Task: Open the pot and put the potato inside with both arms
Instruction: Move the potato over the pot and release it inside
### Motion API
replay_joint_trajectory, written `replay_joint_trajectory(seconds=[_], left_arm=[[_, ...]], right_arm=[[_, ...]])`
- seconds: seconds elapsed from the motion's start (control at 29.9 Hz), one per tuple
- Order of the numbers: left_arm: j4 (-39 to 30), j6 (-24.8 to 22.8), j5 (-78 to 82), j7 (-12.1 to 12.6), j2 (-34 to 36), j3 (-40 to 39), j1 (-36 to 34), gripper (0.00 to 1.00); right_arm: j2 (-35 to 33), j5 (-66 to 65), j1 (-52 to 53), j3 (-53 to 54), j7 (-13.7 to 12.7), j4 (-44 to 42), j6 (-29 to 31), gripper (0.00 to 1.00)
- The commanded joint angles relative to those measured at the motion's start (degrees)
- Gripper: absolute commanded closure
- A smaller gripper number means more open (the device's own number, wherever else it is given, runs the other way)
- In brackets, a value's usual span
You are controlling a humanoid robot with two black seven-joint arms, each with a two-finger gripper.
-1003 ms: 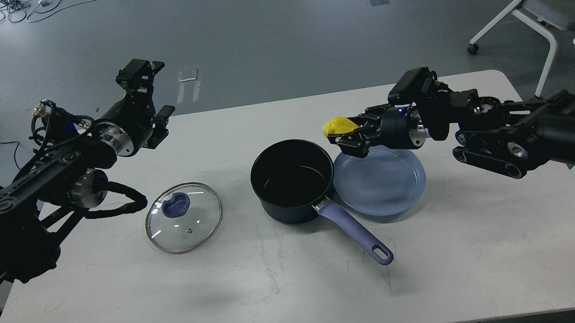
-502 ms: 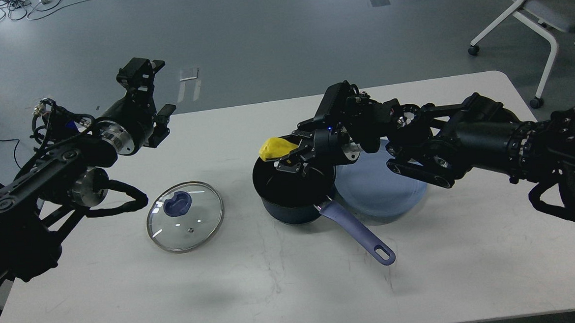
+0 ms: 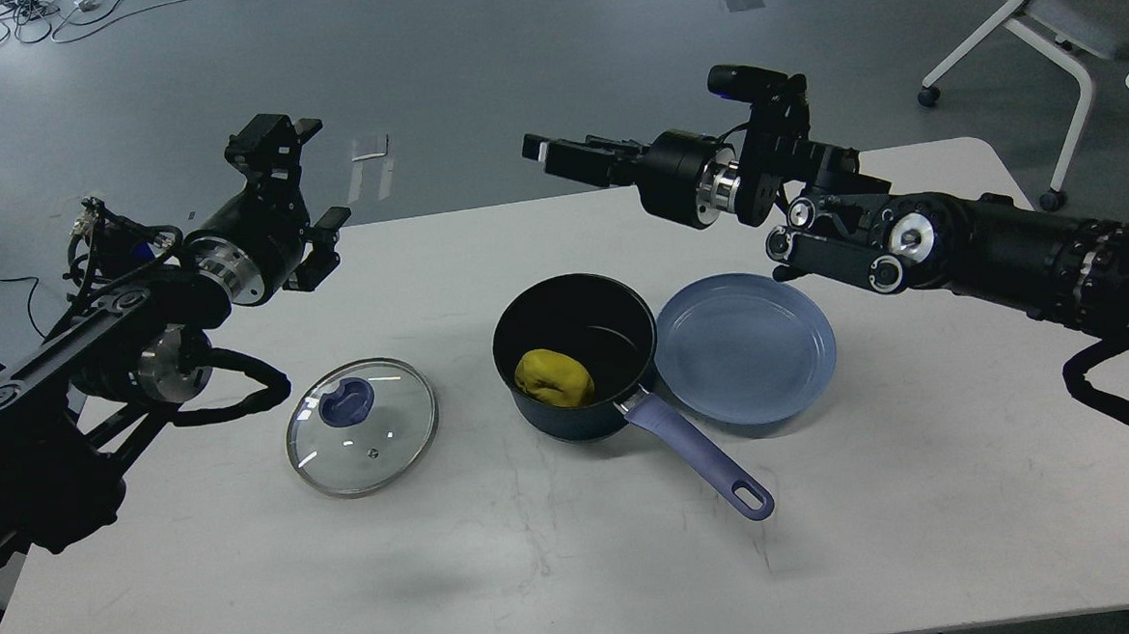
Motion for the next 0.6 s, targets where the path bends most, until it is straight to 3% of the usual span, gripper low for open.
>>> replay_joint_trajectory(seconds=[0.0, 0.2, 0.37, 0.57], left_arm=[[0.22, -0.09, -1.99, -0.49, -1.23, -2.65, 2.09, 0.01], [0.22, -3.33, -2.08, -0.23, -4.75, -13.79, 12.01, 0.01], [0.04, -4.30, -4.09, 0.74, -6.16, -20.14, 15.72, 0.01], [0.13, -4.30, -5.33, 0.83, -5.81, -20.50, 15.81, 0.01]], right_arm=[[-1.62, 17.71, -2.77, 9.66, -3.17, 1.55, 2.01, 0.00], [-0.13, 25.53, -14.45, 26.71, -9.15, 1.90, 3.06, 0.00], [0.57, 28.36, -18.41, 31.03, -11.17, 3.65, 3.24, 0.00], [3.56, 28.27, -19.83, 32.00, -11.35, 4.45, 3.59, 0.00]])
